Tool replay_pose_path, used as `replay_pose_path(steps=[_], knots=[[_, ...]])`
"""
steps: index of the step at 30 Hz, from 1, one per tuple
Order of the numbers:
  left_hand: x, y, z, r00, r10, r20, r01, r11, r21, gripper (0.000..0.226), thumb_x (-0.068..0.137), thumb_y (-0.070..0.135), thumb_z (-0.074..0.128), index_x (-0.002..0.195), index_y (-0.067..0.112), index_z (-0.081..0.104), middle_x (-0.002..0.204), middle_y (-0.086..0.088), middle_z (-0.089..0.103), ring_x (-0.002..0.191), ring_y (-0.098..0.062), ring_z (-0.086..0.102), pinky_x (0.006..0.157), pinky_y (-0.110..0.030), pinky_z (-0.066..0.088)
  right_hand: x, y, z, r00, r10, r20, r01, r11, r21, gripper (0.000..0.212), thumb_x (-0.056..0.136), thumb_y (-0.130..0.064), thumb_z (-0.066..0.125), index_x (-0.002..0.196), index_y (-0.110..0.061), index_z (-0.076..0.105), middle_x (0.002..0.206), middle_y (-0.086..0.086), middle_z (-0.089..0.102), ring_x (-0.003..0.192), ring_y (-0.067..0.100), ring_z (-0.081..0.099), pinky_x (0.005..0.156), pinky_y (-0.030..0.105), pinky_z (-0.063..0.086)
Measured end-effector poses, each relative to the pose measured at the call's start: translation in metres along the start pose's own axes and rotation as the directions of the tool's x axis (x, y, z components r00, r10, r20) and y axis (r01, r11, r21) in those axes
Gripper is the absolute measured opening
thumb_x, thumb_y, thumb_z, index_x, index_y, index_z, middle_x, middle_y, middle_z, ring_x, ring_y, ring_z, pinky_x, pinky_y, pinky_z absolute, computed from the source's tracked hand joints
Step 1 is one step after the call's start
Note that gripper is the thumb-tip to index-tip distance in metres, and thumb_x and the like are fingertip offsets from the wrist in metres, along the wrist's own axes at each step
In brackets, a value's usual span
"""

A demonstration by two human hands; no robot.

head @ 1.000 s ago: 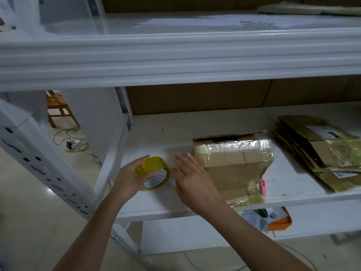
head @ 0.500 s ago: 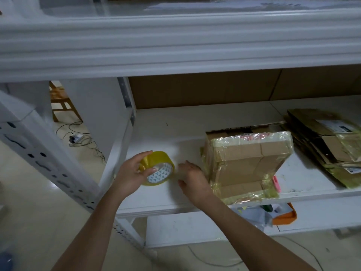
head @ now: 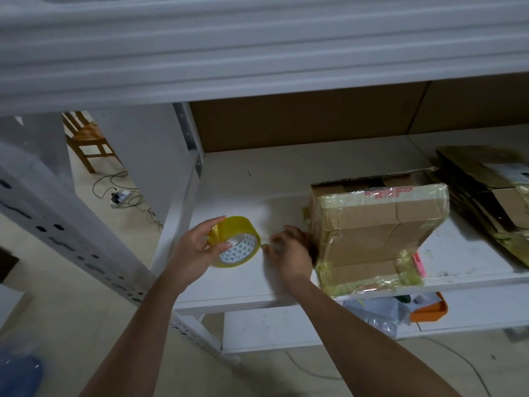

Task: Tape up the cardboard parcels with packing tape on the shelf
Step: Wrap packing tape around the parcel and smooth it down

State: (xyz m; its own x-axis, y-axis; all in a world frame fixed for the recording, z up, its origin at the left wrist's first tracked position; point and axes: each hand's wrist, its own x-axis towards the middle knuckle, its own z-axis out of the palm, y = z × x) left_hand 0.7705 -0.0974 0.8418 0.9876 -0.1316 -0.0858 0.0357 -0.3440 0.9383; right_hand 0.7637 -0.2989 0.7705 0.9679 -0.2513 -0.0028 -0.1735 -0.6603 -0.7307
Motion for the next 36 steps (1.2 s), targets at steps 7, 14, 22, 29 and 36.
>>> replay_pose_path(steps=[7, 14, 22, 29, 36], knots=[[-0.003, 0.001, 0.0, 1.0, 0.01, 0.006, -0.01, 1.0, -0.009, 0.049, 0.087, 0.013, 0.072, 0.128, 0.033, 0.057, 0.114, 0.017, 0.057, 0.1, -0.005, 0.059, 0.066, -0.012, 0.053, 0.002, -0.002, 0.004, 0.998, 0.013, -0.059, -0.014, 1.0, -0.014, 0.018, 0.091, -0.031, 0.063, 0.102, -0.017, 0.067, 0.134, -0.006, 0.044, 0.112, 0.016, 0.049, 0.072, 0.026, 0.04], [-0.005, 0.0, 0.0, 1.0, 0.001, 0.002, -0.001, 1.0, -0.027, 0.049, 0.087, 0.012, 0.071, 0.128, 0.034, 0.056, 0.112, 0.02, 0.056, 0.098, -0.001, 0.058, 0.066, -0.01, 0.053, 0.005, 0.008, 0.009, 0.991, 0.019, -0.134, -0.003, 0.993, 0.122, 0.013, 0.087, -0.015, 0.07, 0.094, -0.005, 0.071, 0.117, 0.001, 0.061, 0.113, 0.019, 0.054, 0.085, 0.026, 0.043], [-0.013, 0.005, 0.01, 0.999, 0.007, -0.032, -0.012, 0.988, -0.154, 0.049, 0.085, -0.001, 0.07, 0.121, 0.03, 0.058, 0.112, 0.015, 0.06, 0.098, -0.004, 0.06, 0.068, -0.013, 0.054, 0.0, 0.0, 0.004, 0.98, 0.016, -0.2, -0.006, 0.999, 0.049, 0.008, 0.09, -0.019, 0.062, 0.091, -0.014, 0.068, 0.112, -0.014, 0.061, 0.103, 0.009, 0.045, 0.066, 0.026, 0.034], [-0.02, 0.004, 0.012, 0.998, 0.011, -0.063, -0.021, 0.986, -0.167, 0.049, 0.085, -0.001, 0.07, 0.123, 0.029, 0.059, 0.111, 0.017, 0.059, 0.096, -0.002, 0.06, 0.067, -0.013, 0.054, -0.004, -0.003, 0.001, 0.963, 0.035, -0.267, 0.01, 0.986, 0.166, 0.009, 0.089, -0.016, 0.062, 0.094, -0.019, 0.07, 0.097, -0.008, 0.061, 0.099, 0.017, 0.056, 0.064, 0.027, 0.04], [-0.031, 0.0, -0.006, 0.993, -0.008, -0.121, -0.01, 0.988, -0.151, 0.046, 0.088, 0.006, 0.068, 0.121, 0.036, 0.058, 0.11, 0.022, 0.058, 0.097, 0.002, 0.059, 0.066, -0.013, 0.054, -0.01, -0.002, 0.002, 0.942, -0.144, -0.302, 0.212, 0.955, 0.208, 0.009, 0.092, -0.026, 0.065, 0.083, -0.028, 0.067, 0.085, -0.027, 0.052, 0.095, 0.01, 0.053, 0.064, 0.029, 0.041]])
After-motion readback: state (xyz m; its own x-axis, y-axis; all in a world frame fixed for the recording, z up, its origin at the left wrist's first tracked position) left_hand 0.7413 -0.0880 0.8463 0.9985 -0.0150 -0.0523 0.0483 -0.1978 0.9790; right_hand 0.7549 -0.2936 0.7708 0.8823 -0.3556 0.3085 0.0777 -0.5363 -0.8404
